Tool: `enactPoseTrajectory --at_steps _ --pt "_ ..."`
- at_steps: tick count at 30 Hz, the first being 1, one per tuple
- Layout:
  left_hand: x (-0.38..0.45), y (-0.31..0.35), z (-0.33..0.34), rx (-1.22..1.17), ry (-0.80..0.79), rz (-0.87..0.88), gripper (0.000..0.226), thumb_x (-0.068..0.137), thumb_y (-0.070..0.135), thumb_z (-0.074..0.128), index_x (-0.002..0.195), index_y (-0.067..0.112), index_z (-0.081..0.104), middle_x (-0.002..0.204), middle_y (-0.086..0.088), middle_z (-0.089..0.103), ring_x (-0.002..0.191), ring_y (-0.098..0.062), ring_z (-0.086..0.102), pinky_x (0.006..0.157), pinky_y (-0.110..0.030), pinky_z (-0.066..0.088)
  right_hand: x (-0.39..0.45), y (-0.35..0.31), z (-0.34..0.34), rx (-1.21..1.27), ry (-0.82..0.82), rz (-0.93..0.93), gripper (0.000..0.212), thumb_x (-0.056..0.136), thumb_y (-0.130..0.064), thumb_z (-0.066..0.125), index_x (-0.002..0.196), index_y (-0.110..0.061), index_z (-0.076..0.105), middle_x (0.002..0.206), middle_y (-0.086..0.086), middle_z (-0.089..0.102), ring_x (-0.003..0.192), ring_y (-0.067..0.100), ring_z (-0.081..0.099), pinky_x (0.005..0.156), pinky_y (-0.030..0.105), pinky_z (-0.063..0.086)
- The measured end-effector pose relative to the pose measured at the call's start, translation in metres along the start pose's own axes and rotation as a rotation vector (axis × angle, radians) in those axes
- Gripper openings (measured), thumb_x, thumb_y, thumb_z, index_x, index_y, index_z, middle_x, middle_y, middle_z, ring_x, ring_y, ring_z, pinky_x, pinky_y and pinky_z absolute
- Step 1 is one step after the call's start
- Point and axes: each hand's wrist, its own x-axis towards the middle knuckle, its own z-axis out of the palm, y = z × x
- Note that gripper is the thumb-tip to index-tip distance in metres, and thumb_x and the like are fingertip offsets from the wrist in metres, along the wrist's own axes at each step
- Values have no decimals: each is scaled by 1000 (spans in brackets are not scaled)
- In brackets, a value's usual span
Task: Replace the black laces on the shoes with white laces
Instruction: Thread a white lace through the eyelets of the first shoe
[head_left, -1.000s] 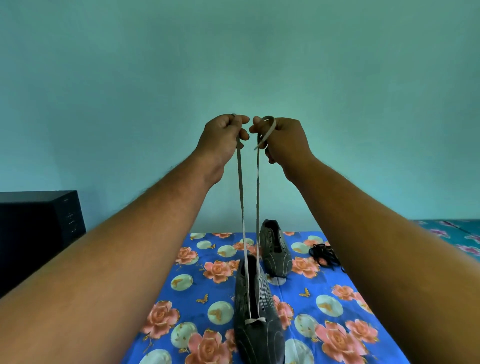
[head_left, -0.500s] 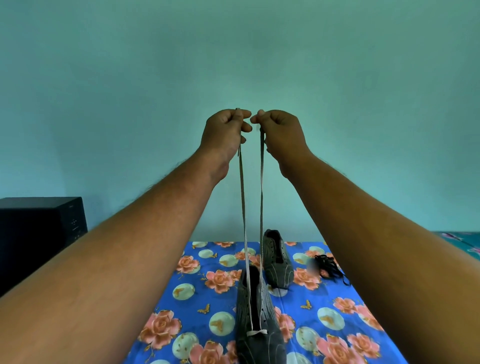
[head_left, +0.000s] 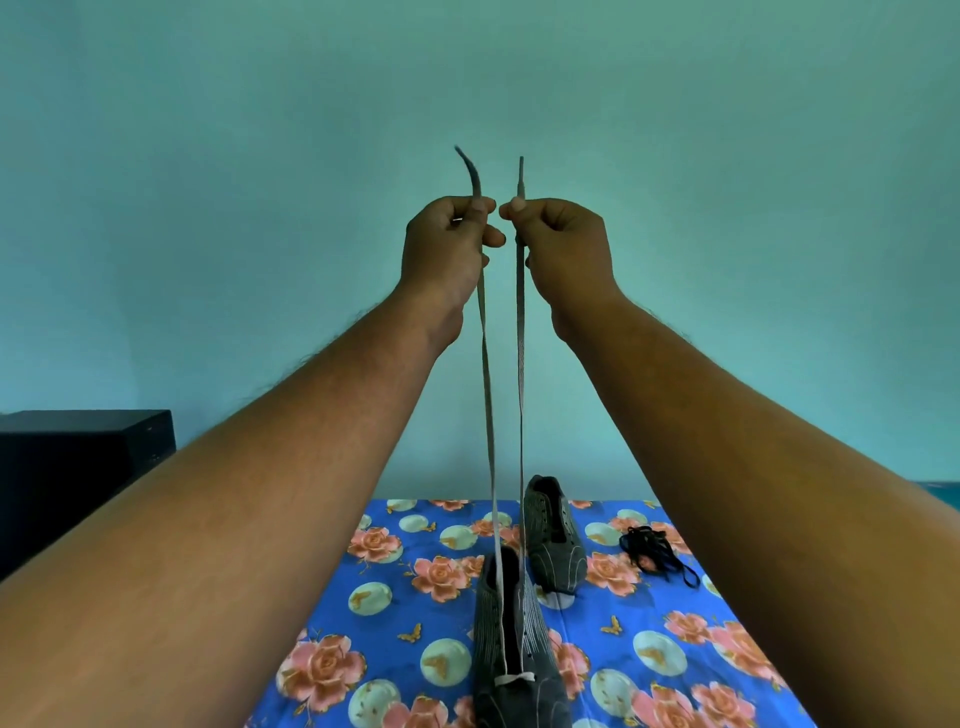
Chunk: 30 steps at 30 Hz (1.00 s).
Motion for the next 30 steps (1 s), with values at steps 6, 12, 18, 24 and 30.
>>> enactPoseTrajectory --at_steps 6,12,18,24,30 --pt "1 12 -1 -2 21 24 26 106 35 50 119 21 68 95 3 73 83 -7 63 64 -18 43 2 -16 -1 -1 -14 -50 20 99 -31 64 104 -17 78 90 -9 74 77 -5 64 73 18 49" --pt "-11 -6 -7 65 2 -3 25 106 34 51 119 20 68 91 4 71 82 -7 63 65 -17 44 -11 -2 -10 -82 -51 6 20 99 -33 64 103 -18 76 86 -2 73 75 5 64 69 24 50" --pt "-69 -97 -6 160 -139 -191 24 104 32 54 113 14 67 83 1 69 69 -8 58 64 -23 46 -69 79 -16 -235 -204 141 19 99 -31 63 95 -17 76 78 0 74 73 11 65 80 38 56" --pt "-140 -203 -23 188 -153 -442 12 102 20 56 105 18 67 82 1 71 73 -17 60 74 -36 49 -140 170 -33 -353 -266 339 20 97 -34 65 96 -16 76 78 -3 74 52 -2 55 65 30 45" --pt "-205 -262 -38 405 -363 -500 31 101 21 59 132 24 60 131 5 62 114 -17 61 100 -40 51 -200 211 -57 -647 -465 322 30 94 -35 69 120 -21 69 104 -6 65 93 10 60 72 22 41"
